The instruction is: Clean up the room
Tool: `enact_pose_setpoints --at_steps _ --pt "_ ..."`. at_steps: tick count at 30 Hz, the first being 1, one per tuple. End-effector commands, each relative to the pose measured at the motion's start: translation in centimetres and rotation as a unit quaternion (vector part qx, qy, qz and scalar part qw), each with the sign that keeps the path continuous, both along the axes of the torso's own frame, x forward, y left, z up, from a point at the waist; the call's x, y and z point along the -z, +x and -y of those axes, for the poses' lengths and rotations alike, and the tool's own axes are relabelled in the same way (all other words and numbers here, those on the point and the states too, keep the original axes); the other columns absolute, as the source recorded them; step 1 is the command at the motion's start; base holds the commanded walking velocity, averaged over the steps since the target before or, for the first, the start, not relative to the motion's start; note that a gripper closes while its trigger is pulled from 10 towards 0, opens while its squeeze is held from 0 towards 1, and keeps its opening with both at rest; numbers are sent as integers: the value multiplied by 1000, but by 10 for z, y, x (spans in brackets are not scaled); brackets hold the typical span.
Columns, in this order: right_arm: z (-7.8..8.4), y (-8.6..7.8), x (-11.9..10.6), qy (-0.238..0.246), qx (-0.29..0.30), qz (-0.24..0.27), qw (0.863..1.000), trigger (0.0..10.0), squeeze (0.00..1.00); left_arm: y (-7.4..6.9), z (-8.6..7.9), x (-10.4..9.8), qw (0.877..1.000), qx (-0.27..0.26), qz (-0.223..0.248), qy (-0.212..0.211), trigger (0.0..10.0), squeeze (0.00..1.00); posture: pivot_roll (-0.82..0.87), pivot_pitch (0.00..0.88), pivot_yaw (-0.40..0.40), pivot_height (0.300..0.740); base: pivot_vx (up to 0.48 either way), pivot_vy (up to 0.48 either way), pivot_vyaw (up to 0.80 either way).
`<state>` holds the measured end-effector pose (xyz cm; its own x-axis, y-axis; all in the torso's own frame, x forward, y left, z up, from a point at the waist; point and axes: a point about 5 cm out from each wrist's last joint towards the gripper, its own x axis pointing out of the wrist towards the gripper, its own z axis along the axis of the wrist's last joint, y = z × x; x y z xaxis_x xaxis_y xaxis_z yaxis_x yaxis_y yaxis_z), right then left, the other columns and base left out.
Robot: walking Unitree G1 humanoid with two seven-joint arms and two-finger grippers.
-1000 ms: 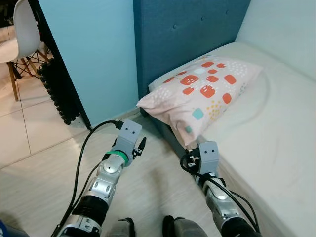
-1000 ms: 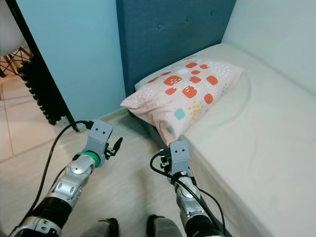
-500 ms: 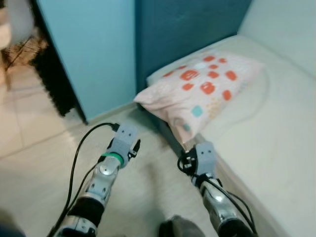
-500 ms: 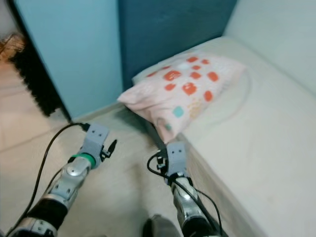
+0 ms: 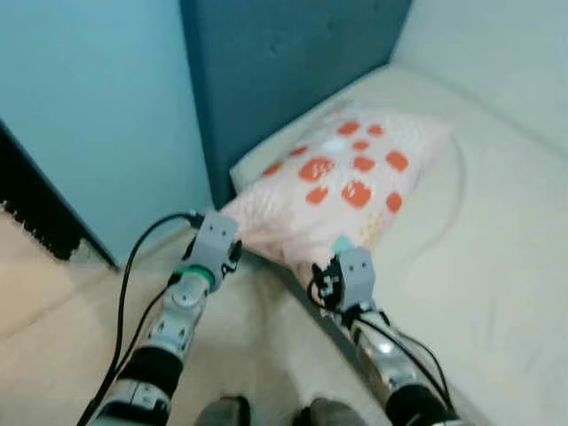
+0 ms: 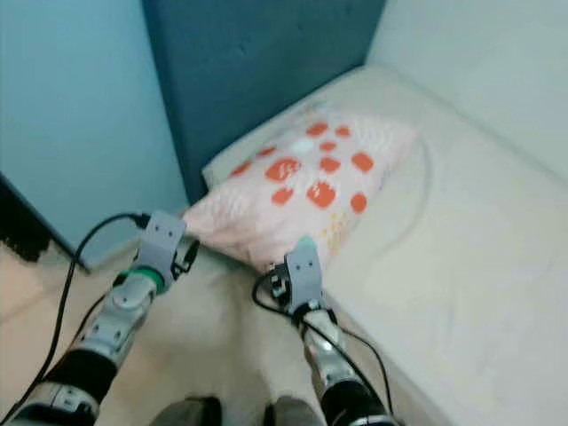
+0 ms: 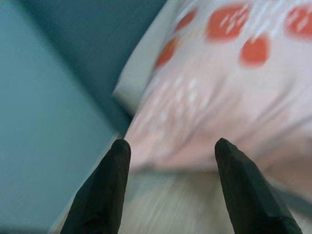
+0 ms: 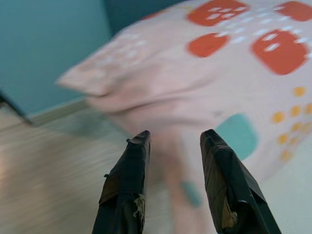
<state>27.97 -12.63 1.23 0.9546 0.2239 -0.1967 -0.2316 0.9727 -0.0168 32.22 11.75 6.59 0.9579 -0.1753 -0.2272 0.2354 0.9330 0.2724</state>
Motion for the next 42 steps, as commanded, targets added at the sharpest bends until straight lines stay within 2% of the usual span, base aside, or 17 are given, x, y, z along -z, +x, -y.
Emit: enact_pose_setpoints --at_steps 1,9,24,37,42 --pt "1 -4 5 1 2 -10 1000 10000 0 -5 2 8 1000 3 -15 3 10000 0 -36 19 13 740 398 0 0" --pt "0 -5 5 5 -1 -10 1000 10000 0 -5 1 8 1000 1 -14 4 10000 0 -36 20 13 740 390 0 0" --pt "2 -4 5 7 5 -11 1000 10000 0 -8 15 3 999 43 -3 -15 10000 0 -37 20 16 740 0 0 0" --pt "3 -4 5 7 9 -11 1000 10000 0 -6 12 3 999 31 -8 -7 10000 0 -36 21 16 740 0 0 0" --pt "3 -3 4 7 9 -12 1000 10000 0 -5 9 3 999 11 -8 -29 10000 0 -35 21 12 740 0 0 0"
